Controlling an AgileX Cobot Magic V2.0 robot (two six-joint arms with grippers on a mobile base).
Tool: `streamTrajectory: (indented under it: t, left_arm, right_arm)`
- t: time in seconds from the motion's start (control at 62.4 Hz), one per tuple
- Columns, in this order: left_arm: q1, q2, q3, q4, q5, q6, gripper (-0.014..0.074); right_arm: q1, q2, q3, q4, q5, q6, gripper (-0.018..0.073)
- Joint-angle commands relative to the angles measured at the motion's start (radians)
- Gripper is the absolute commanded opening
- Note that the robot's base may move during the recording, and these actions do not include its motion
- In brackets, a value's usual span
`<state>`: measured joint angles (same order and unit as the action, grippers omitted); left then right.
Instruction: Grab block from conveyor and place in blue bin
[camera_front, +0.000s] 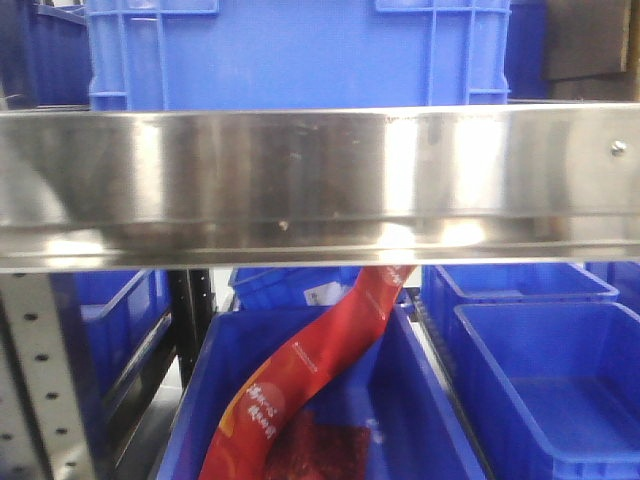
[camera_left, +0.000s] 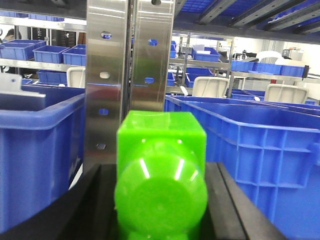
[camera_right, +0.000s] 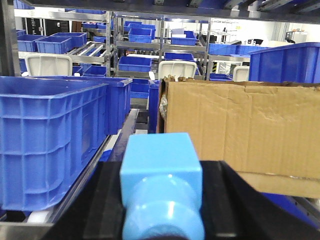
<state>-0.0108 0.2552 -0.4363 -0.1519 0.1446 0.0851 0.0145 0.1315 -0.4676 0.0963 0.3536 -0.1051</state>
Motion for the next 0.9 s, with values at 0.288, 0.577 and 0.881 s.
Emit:
streamTrajectory:
  t: [0.288, 0.577, 0.881]
  left_arm:
    - [-0.007, -0.003, -0.003, -0.008, -0.02, 0.003, -0.0111]
    - [-0.007, -0.003, -0.003, -0.008, -0.02, 0.003, -0.0111]
    - [-0.007, -0.003, -0.003, -0.008, -0.02, 0.003, -0.0111]
  right_arm:
    - [-0.001, -0.004, 0.003, -0.002, -0.026, -0.002, -0.0162]
    - [-0.001, -0.004, 0.003, -0.002, -0.026, -0.002, -0.0162]
    - [-0.001, -0.004, 0.003, -0.002, -0.026, -0.002, -0.0162]
